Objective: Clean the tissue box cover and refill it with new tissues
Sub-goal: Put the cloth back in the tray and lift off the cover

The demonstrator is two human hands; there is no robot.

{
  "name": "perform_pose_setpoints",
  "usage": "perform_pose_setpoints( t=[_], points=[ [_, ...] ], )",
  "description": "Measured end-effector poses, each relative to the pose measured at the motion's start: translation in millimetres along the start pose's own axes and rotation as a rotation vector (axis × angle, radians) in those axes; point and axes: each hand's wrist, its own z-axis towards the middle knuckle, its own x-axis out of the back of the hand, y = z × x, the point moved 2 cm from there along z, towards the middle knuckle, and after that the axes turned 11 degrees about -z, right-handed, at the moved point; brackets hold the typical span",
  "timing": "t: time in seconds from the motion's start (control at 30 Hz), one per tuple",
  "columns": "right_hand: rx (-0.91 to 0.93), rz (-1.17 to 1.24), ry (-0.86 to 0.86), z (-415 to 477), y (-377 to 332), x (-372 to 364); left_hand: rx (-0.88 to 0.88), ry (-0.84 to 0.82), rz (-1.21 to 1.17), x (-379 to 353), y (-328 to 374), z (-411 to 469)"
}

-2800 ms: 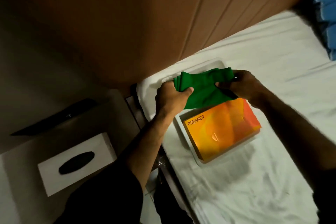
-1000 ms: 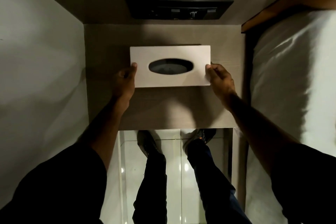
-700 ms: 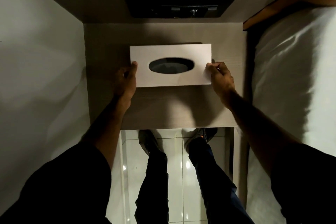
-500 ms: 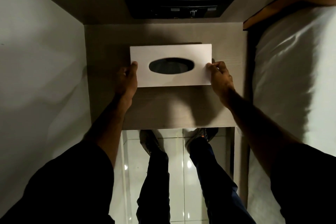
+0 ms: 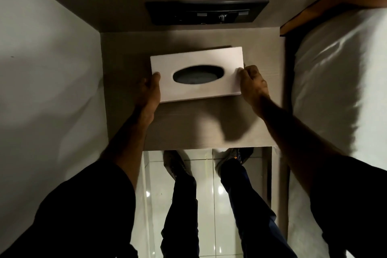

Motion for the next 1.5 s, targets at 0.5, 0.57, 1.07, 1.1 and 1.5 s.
perform_pose_setpoints(
  t=[0.5,0.57,1.07,1.1,1.5],
  points=[
    [-0.086,-0.014,-0.107,4,-7,6,-0.014,0.061,-0.063,-5,16,-1],
    [-0.096,-0.033,-0.115,5,-9,8,-0.023,0.050,-0.090,-6,20,-2],
    [0.193,0.234,-0.107,-69,15,35,-0.189,-0.169,-0.166,52,4,-61],
    [0.176,0.289,-0.101,-85,22,37,-0.188,-0.190,-0.180,60,-6,-71],
    [-0.112,0.533,-0.136,-160,107,0,-0.052,-0.249,-0.156,80,-118,-139]
  ],
)
